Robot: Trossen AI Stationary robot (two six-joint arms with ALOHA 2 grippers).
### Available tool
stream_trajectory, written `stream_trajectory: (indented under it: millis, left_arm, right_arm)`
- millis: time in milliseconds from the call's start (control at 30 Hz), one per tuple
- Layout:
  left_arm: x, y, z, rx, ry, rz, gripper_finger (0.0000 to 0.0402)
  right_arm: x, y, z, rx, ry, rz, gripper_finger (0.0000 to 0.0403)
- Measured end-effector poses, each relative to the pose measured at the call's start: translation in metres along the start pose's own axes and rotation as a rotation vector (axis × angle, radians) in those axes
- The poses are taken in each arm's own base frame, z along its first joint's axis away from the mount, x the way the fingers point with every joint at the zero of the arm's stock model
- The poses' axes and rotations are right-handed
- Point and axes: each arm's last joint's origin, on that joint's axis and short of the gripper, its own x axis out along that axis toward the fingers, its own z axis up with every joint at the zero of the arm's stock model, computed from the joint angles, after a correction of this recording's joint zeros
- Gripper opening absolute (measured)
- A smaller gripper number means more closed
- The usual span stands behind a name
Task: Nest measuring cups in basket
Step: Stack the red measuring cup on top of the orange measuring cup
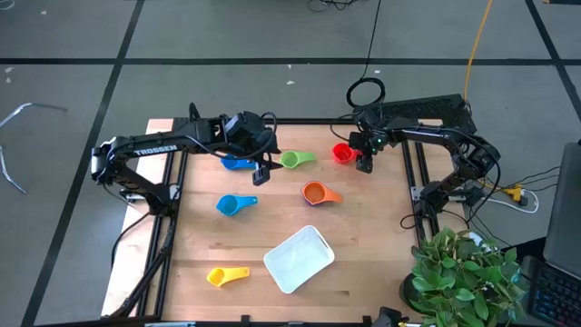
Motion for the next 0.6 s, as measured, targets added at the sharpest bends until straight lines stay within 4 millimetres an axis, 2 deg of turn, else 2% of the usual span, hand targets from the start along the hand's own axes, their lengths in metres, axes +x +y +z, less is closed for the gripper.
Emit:
stream_trajectory:
  millis: [133,433,600]
  left_arm:
    - [0.0000,0.0000,0.0000,-0.001,0.000,0.000,0.0218]
    - [0.0000,0.0000,0.0000,-0.003,0.000,0.000,0.0218]
    - [0.0000,0.0001,0.0000,-0.003,0.000,0.002,0.0218]
  right_arm:
    - [0.0000,0.0002,-0.0002,0.000,0.002,0.003,0.0133]
    - [-0.0010,0.0004,-0.0004,0.017,0.001,0.003,0.0144]
    - [-0.0094,0.0017,0.0006,0.022,-0.037,0.004,0.0133]
